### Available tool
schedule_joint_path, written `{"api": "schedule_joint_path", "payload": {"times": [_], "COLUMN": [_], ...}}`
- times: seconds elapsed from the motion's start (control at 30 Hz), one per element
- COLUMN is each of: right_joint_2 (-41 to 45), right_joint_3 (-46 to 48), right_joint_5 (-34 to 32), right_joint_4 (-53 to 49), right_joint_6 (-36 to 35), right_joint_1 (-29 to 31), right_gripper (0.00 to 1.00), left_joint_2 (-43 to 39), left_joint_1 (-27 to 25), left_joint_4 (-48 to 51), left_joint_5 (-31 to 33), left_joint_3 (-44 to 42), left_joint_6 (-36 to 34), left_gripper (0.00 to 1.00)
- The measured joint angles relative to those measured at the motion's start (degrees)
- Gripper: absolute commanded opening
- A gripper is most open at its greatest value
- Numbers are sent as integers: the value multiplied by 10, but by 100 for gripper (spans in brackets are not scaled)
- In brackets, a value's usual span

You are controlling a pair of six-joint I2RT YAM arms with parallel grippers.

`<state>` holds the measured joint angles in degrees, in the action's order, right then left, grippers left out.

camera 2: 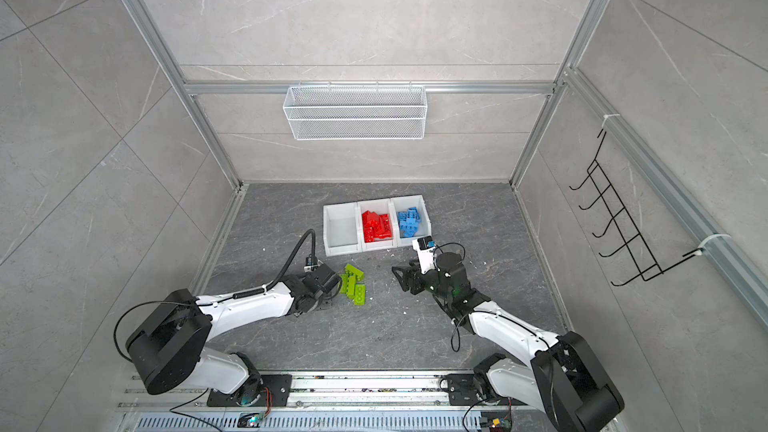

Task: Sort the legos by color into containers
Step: 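Move the left gripper over the lime-green bricks while the right gripper withdraws beside the bin, then carry the green brick into the empty compartment and release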

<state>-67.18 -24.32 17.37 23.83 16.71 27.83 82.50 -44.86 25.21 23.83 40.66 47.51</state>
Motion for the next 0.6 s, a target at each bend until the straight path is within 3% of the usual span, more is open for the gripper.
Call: {"api": "schedule_joint_path", "payload": {"times": [0.13,0.3,0.43,0.6], "right_joint_2": [0,2,10,22], "right_joint_3": [0,0,0,0], "right_joint_5": [0,0,-10,-17], "right_joint_4": [0,0,-2,-7], "right_joint_6": [0,0,0,0], "right_joint_1": [0,0,0,0], "right_gripper": [72,72,72,72], "left_joint_2": [-23,-13,37,120], "left_joint_1": [0,0,14,58], "left_joint_4": [19,45,36,19], "left_joint_5": [0,4,0,-23], "left_joint_3": [28,141,238,296], "left_joint_6": [-14,-67,-110,-148], "left_gripper": [34,34,33,33]}}
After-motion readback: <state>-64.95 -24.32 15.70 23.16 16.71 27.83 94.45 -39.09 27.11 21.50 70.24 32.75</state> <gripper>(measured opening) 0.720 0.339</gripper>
